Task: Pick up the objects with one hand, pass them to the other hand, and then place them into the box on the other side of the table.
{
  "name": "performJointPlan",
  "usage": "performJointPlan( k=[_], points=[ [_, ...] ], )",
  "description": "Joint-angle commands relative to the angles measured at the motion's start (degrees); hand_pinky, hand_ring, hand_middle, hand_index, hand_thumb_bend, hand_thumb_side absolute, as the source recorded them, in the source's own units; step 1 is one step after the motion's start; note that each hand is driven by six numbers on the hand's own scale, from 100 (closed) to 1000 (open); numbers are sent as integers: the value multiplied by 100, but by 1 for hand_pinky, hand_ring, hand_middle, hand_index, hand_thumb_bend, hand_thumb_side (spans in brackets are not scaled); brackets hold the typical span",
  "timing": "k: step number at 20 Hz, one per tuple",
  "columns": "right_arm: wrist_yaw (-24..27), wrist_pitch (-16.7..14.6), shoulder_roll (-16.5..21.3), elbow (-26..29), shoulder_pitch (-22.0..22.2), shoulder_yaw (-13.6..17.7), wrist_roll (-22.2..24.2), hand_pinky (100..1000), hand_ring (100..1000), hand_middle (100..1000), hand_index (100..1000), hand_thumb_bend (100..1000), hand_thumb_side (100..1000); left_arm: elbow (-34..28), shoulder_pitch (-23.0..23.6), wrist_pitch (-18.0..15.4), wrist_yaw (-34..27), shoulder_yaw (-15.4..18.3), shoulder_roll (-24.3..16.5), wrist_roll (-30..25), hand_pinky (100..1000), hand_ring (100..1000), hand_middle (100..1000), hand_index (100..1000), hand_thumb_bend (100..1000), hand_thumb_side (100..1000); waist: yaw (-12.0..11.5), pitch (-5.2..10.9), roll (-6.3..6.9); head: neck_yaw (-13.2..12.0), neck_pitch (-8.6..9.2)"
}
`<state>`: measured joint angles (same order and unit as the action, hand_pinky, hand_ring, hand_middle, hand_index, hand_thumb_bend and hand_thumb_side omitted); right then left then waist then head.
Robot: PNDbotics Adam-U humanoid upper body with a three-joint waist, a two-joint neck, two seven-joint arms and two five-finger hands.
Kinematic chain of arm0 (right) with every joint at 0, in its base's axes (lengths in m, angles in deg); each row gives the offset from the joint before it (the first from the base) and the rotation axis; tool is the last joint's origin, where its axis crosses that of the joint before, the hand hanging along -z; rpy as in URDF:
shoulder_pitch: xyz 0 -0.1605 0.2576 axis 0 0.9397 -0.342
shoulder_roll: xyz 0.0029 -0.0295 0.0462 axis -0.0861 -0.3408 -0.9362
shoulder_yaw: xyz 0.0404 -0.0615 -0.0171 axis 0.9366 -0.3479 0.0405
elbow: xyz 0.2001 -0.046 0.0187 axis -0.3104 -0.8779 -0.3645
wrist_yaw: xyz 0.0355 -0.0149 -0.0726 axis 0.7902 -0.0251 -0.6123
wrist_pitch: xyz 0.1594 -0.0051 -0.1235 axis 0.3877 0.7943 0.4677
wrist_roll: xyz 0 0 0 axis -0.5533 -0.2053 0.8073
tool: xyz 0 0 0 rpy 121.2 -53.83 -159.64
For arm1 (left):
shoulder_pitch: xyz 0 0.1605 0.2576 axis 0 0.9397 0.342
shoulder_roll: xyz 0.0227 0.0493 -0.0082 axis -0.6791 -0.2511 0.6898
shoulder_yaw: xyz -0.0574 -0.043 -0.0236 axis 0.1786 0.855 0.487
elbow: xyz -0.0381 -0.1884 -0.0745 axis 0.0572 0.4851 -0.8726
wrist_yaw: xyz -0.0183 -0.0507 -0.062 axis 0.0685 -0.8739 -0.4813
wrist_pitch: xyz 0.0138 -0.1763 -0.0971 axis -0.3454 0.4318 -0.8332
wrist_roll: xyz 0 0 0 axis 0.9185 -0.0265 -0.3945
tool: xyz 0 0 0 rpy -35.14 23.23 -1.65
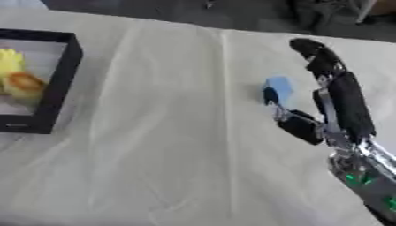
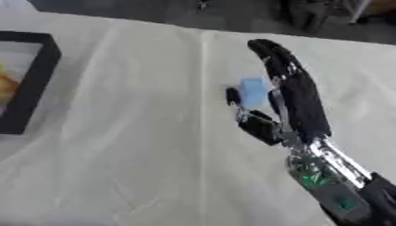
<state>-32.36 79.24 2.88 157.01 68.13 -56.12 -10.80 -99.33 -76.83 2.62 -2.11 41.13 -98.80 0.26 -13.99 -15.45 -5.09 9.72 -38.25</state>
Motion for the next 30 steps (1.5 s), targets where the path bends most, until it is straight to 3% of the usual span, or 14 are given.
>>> performJointPlan(
  k=[1, 7, 13, 18, 30],
  points=[
    [570, -144, 700, 119, 27, 573, 972, 723, 917, 893, 938, 310, 186, -102, 78, -695, 206, -22, 294, -219, 1000, 488, 731, 881, 543, 719, -40, 77, 20, 172, 31],
    [953, -102, 1507, 119, 160, 1092, 2653, 813, 943, 914, 950, 362, 103, -102, 308, -951, 529, -265, 894, -434, 1000, 483, 724, 873, 540, 721, -247, 7, -33, 350, 115],
    [1215, -33, 2023, 119, 198, 1441, 3540, 860, 942, 904, 919, 416, 100, -102, 504, -931, 610, -442, 1292, -476, 1000, 476, 712, 865, 535, 723, -468, -63, -117, 532, 231],
    [1015, 220, 2205, 119, 151, 1499, 3754, 877, 928, 890, 894, 462, 100, -102, 464, -920, 676, -539, 1436, -559, 1000, 474, 708, 863, 529, 718, -657, -102, -173, 700, 301],
    [136, 974, 2033, 119, 175, 1311, 3560, 896, 925, 891, 907, 519, 100, -102, 292, -908, 900, -676, 1651, -762, 1000, 469, 703, 859, 518, 717, -1117, -285, -266, 1127, 359]
  ],
)
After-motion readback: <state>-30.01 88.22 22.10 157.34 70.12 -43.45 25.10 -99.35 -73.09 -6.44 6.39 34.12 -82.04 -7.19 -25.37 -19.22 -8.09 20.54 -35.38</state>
